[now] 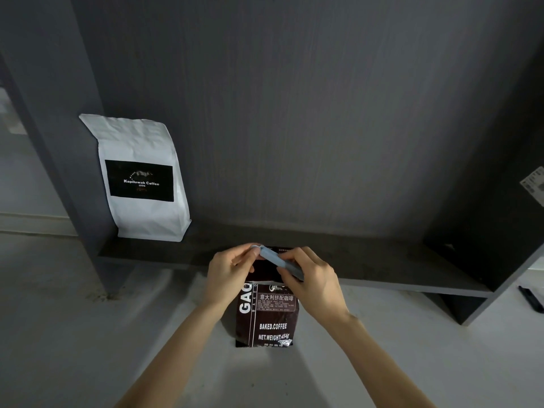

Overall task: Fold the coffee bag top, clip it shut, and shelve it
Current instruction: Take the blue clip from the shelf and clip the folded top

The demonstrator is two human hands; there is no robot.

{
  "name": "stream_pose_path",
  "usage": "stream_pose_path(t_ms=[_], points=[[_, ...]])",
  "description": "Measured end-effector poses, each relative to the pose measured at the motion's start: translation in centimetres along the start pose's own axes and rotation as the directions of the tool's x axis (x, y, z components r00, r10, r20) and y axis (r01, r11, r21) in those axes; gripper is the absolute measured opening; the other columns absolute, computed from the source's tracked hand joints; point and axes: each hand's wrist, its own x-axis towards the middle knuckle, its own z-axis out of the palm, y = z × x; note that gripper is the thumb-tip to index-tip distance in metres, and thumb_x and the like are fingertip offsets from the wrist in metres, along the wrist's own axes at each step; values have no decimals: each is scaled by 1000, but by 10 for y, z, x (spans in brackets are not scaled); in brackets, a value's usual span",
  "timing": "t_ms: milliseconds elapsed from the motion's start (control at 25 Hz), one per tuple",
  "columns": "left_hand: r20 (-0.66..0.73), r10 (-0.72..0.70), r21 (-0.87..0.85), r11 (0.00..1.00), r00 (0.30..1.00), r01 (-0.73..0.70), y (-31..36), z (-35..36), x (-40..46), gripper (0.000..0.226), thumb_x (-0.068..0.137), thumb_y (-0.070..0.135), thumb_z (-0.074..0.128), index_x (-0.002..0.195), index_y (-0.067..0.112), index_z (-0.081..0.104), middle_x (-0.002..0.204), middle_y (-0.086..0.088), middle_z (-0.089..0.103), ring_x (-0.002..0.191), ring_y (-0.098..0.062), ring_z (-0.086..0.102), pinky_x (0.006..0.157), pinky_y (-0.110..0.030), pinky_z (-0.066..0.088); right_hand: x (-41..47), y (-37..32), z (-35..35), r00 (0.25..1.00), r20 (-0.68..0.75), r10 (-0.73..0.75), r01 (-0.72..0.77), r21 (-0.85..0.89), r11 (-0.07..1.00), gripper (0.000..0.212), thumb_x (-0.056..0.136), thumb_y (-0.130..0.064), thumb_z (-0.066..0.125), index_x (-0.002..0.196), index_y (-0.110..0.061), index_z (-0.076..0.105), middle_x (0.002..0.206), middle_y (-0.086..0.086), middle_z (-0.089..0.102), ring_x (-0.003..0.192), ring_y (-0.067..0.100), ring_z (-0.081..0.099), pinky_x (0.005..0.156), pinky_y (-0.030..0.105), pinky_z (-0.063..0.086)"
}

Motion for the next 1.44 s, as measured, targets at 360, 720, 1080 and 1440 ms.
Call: stream_pose_path(t_ms=[360, 720, 1080, 1440], points=[[77, -281, -200, 936, 957, 291, 5, 1, 0, 17, 86, 24, 54, 90, 17, 69, 72, 7, 68, 63, -3, 60, 65, -15, 44, 0, 1, -2, 996, 15, -92, 92, -27, 995, 12, 80, -15, 61, 90, -8, 61, 93, 8, 66, 64, 28, 61, 52, 46, 53], [105, -274, -337, 894, 956, 294, 7, -4, -2, 23, 86, 26, 52, 103, 17, 65, 87, 5, 68, 65, 8, 64, 50, 1, 42, -3, 2, -3, 995, -72, -70, 65, -66, 996, 20, 77, -25, 66, 96, -21, 60, 94, -4, 68, 66, 16, 62, 49, 27, 46], [32, -258, -321, 912, 966, 254, -7, -10, -4, 16, 86, 27, 51, 93, 24, 65, 94, 2, 68, 79, 2, 62, 86, -11, 41, -19, 30, -12, 999, -23, 37, -32, 192, 981, 13, 79, -11, 64, 90, -17, 62, 87, -14, 53, 76, -4, 53, 57, 4, 42], [-92, -331, -441, 859, 939, 259, -6, -1, 0, 23, 88, 20, 50, 105, 8, 62, 103, -7, 63, 86, -19, 62, 72, -22, 45, -30, 25, -17, 988, 126, 84, -120, 308, 944, 32, 74, -18, 70, 71, -43, 51, 85, -16, 57, 87, -2, 57, 61, 11, 50]])
